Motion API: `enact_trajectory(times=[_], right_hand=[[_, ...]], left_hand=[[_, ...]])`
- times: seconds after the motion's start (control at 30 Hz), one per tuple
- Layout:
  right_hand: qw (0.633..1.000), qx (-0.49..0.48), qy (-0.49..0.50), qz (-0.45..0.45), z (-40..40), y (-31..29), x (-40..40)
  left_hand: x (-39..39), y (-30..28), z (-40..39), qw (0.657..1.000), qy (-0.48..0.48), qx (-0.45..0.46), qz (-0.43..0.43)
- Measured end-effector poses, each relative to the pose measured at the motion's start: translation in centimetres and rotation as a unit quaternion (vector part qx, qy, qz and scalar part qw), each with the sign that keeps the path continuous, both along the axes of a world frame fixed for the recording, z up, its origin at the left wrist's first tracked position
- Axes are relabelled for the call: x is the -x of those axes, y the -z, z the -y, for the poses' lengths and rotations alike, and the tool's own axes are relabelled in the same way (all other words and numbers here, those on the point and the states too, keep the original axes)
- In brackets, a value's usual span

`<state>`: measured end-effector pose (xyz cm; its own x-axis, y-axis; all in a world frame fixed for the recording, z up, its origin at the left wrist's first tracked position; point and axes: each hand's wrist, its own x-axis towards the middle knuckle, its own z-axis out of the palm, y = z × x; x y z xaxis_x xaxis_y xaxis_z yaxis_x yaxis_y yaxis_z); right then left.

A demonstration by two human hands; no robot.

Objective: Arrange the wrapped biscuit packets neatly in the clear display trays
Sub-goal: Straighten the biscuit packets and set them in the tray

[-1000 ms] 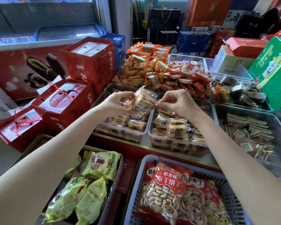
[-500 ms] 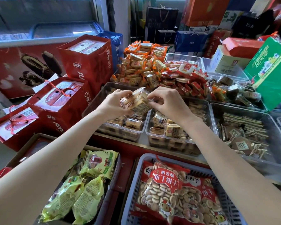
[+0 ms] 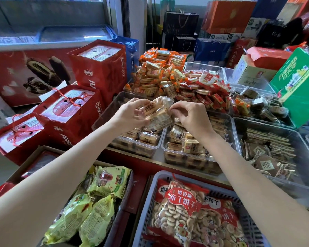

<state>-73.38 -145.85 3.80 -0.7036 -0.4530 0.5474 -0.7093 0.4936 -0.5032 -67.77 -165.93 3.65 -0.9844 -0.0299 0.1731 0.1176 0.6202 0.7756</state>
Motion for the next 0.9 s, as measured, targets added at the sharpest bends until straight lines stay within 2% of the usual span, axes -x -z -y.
enact_trajectory(times=[0.07,0.2,0.3,0.43,0.53,0.6,0.9], right_hand=[[1.000,0.004,-0.003,-0.010,0.0,0.0,0.2],[0.999,0.029,-0.029,-0.031,0.1,-0.2,0.3],[0.998,0.058,-0.030,-0.006,0.0,-0.4,0.2],[0.992,0.110,0.021,0.053,-1.2,-0.7,1.4],[0.993,0.037,0.038,0.103,-1.6,-0.7,2.7],[0.991,0.023,0.023,0.127,-1.4,-0.7,2.9],[0.991,0.052,0.028,0.118,-1.5,-1.1,3.0]], left_hand=[[0.2,0.1,-0.3,1.000,-0.004,0.010,-0.015],[0.5,-0.1,-1.3,0.996,0.011,0.086,-0.035],[0.7,0.1,-1.5,0.994,0.002,0.103,-0.030],[0.9,0.6,-0.4,0.999,-0.003,0.051,0.008],[1.0,0.5,-0.2,0.999,0.021,0.018,0.043],[0.9,0.2,-0.6,0.997,0.043,0.000,0.059],[0.9,-0.4,-1.5,0.992,0.076,-0.044,0.095]])
